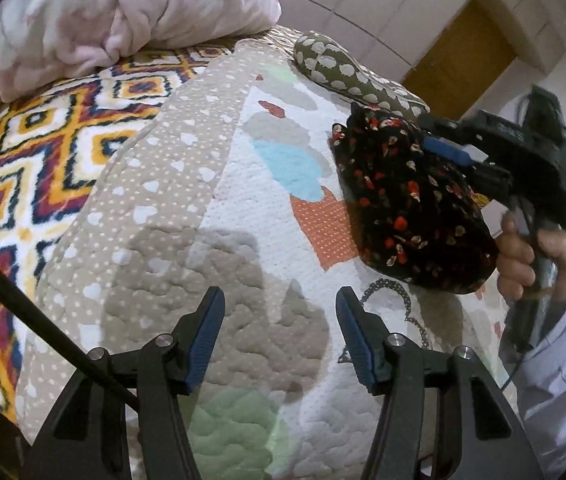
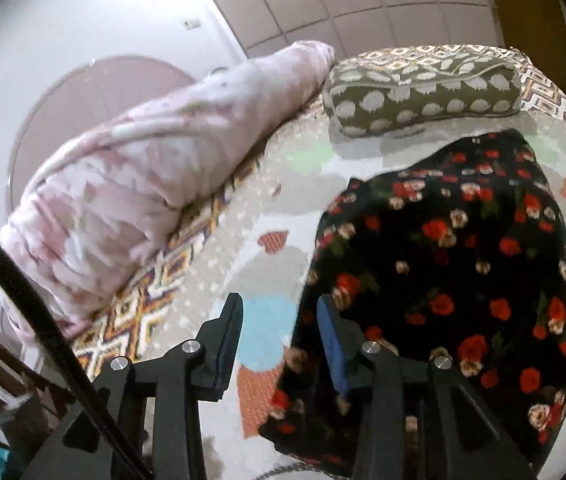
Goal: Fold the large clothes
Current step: 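Carry the dress bundle with the right gripper and lower it by the bolster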
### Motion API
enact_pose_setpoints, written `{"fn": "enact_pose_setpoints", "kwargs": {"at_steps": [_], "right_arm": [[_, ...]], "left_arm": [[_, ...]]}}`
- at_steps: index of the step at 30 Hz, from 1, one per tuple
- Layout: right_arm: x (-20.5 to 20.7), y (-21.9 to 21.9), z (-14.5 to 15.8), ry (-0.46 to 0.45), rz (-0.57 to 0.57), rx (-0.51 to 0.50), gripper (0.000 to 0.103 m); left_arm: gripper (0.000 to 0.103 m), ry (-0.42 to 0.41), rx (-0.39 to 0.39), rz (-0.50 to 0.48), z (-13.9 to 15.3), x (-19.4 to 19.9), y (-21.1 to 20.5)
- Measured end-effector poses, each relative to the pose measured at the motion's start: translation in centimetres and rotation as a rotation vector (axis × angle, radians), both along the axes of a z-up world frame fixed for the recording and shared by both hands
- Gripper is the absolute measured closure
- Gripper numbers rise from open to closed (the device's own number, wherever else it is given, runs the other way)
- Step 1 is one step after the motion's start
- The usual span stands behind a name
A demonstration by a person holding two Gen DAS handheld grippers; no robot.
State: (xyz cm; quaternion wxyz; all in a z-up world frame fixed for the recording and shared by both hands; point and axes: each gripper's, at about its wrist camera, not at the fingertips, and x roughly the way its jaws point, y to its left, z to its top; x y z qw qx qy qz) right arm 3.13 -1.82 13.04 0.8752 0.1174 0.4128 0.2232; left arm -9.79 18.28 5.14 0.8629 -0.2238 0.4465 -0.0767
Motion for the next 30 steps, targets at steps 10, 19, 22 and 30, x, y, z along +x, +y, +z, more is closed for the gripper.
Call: {"fn": "enact_pose_setpoints", "kwargs": {"at_steps": [10, 19, 22, 30], "right_arm": [[3.8, 0.8, -9.2, 0.255, 0.048, 0.095, 0.101], [-3.4, -0.3, -7.9, 0.157, 0.126, 0.055, 0.079], [-5.5, -1.5, -7.0, 0.133, 0.117, 0.069, 0.079], [-8.0, -9.2, -2.8, -0.004, 0.006, 0.166, 0.078]], "left_arm": [[0.043, -0.014, 0.038, -0.027, 1.1, -0.6, -1.8], [0.036, -0.073, 0.148, -0.005, 2.8, -1.2, -3.7], [0.028, -0.111, 0.189, -0.034, 3.6, -1.8, -4.9], [0.021, -0.123, 0.185, -0.061, 4.2, -1.9, -7.4]]}}
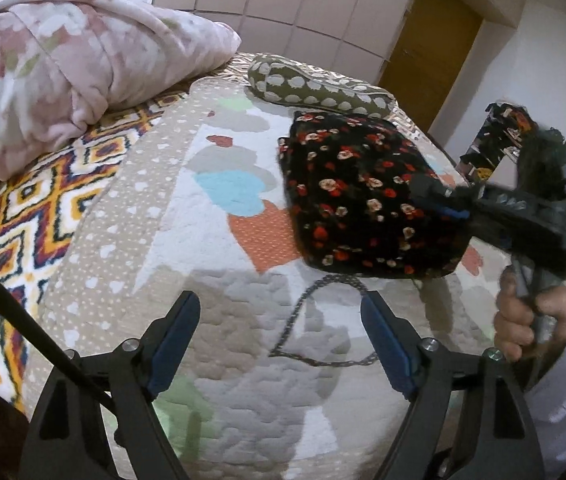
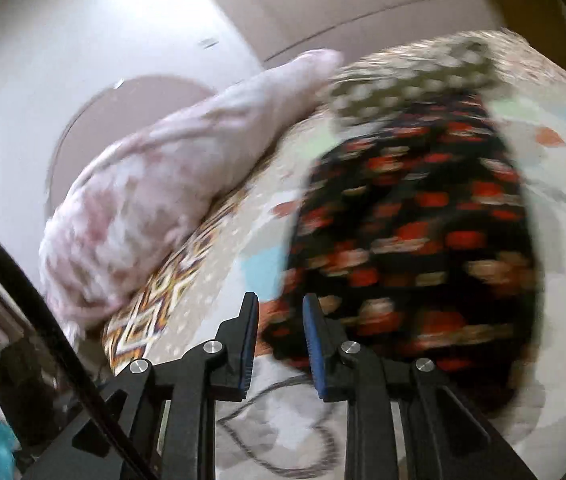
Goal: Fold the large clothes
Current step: 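Carry the dress bundle with the right gripper and lower it by the bolster, then release the dress bundle from the right gripper and withdraw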
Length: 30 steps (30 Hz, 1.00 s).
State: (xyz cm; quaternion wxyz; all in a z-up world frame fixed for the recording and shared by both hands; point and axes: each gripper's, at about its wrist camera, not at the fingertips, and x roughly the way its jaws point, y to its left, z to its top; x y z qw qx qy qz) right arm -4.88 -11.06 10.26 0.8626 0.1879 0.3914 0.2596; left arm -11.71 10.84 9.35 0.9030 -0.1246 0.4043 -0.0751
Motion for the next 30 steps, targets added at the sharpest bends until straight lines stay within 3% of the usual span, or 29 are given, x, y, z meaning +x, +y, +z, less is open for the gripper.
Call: {"fn": "enact_pose_setpoints", "kwargs": {"at_steps": [4, 7, 12, 16, 19, 22, 25, 27, 28, 30], "right_arm": [[1.0, -3.0, -4.3, 0.117, -0.033, 0.031, 0.078], [0.8, -3.2, -6.1, 0.099, -0.025, 0.027, 0.08], [0.3, -2.5, -3.6, 0.066, -0.015, -0.016, 0.075], [-2.3, -4.2, -0.4, -0.087, -0.063, 0.002, 0.051], [-2.1, -5.1, -1.5, -0.06, -0.1, -0.038, 0.046], [-2.0, -5.9, -3.5, -0.01, -0.12, -0.052, 0.046], [-3.6, -6.5, -2.2, -0.04, -0.125, -0.061, 0.046], [-5.2, -6.6, -1.4, -0.062, -0.134, -0.11, 0.043], [-5.7, -6.6, -1.3, -0.065, -0.15, -0.153, 0.036], [-7.2, -7.5, -1.6, -0.059, -0.195, -0.229, 0.034]], "left_arm": [[0.017, -0.054, 0.036, 0.031, 1.0, -0.6, -1.3], [0.012, -0.113, 0.073, 0.079, 2.1, -1.3, -1.7], [0.006, -0.22, 0.188, 0.159, 4.5, -3.0, -2.2], [0.002, -0.318, 0.266, 0.177, 5.9, -4.5, -3.4], [0.0, -0.368, 0.284, 0.174, 6.7, -5.0, -4.5], [0.0, -0.368, 0.282, 0.155, 6.9, -5.2, -5.2], [0.0, -0.329, 0.25, 0.117, 6.6, -4.7, -5.3], [0.0, -0.285, 0.212, 0.104, 6.0, -4.1, -5.2], [0.0, -0.246, 0.185, 0.099, 5.3, -3.7, -5.2], [0.0, -0.186, 0.153, 0.086, 4.2, -3.1, -5.4]]}}
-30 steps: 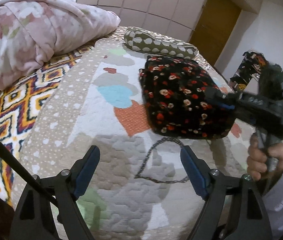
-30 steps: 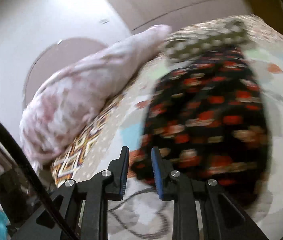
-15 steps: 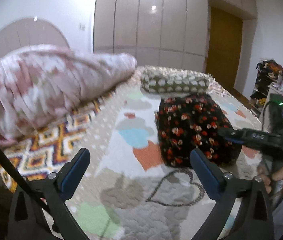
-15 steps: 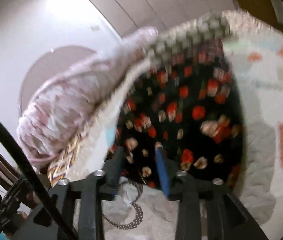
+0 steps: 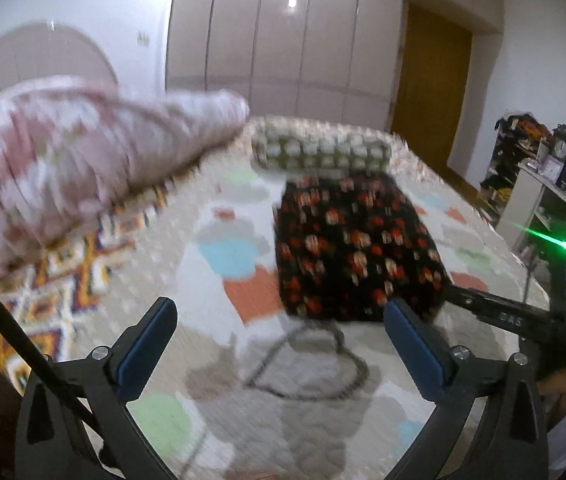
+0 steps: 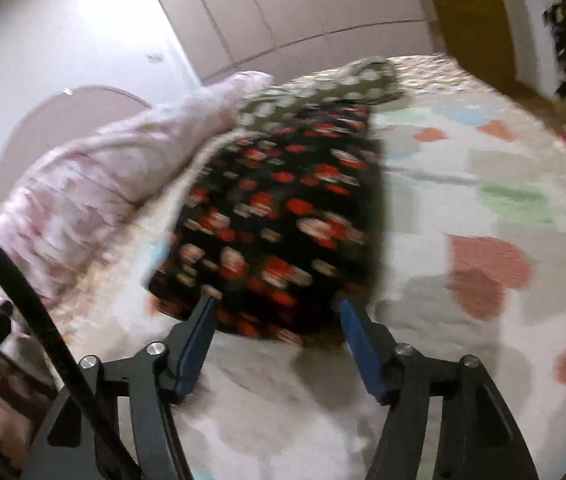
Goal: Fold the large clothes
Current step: 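Release the dress bundle from the right gripper and withdraw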
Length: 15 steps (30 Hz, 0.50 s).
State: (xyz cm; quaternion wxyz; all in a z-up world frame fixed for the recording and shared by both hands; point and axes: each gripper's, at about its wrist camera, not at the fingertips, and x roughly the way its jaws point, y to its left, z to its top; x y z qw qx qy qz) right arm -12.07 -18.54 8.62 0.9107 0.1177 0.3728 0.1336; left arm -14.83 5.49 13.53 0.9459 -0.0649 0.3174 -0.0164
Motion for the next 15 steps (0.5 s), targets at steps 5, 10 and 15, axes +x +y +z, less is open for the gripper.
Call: {"fn": "enact_pose_setpoints", "kwargs": {"at_steps": [5, 10, 15], "right_arm": [[-2.0, -3.2, -1.7, 0.036, -0.081, 0.043, 0.034], [-2.3, -4.1, -2.2, 0.04, -0.101, 0.055, 0.034], [-2.5, -2.5, -2.5, 0.057, -0.076, 0.017, 0.034]], "left_arm": [[0.0, 0.154, -0.029, -0.026, -4.4, 1.5, -1.2], [0.0, 0.255, -0.014, -0.034, -8.1, 2.3, -2.4], [0.0, 0.361, -0.027, -0.016, -11.3, 3.1, -2.2]]}}
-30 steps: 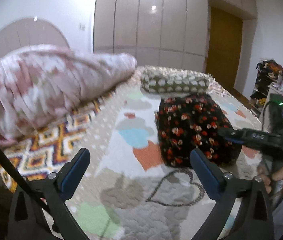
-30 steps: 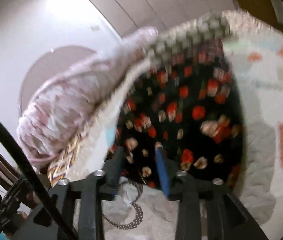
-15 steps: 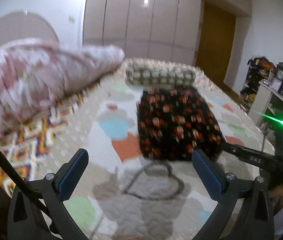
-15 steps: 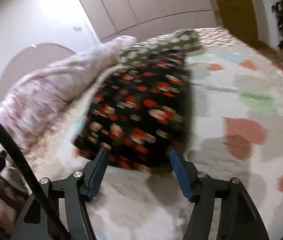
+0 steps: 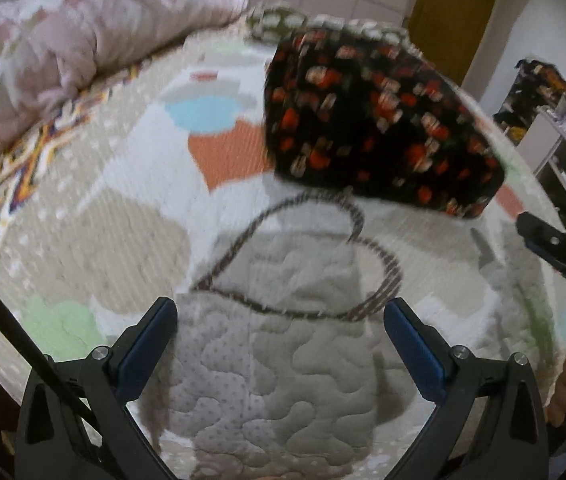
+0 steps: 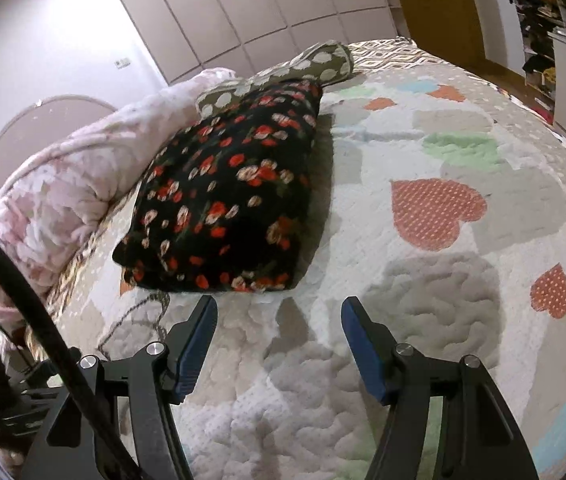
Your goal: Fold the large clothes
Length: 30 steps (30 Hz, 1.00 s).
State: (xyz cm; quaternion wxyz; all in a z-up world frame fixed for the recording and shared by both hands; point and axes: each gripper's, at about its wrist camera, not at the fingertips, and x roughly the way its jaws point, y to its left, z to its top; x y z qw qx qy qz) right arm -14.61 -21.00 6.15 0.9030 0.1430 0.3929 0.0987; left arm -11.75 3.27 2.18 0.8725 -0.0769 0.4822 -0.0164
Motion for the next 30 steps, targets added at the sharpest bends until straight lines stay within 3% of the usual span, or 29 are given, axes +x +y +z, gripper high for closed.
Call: {"fn": "enact_pose_setpoints", "kwargs": {"at_steps": [7, 17, 30], "right_arm": [[-1.0, 2.1, -0.6, 0.012, 0.029, -0.076, 0.034], [-2.0, 1.2, -0.1, 0.017, -0.021, -0.095, 0.031], [-2.8, 1.6, 0.1, 0.018, -0.047, -0.172, 0.029]], "left_arm": [[0.001, 0.014, 0.057, -0.004, -1.3, 0.1, -0.7], [0.0, 0.003, 0.135, -0.007, -1.9, 0.4, -1.8], [0.0, -0.01, 0.118, -0.003, 0.4, -1.6, -2.4]]}}
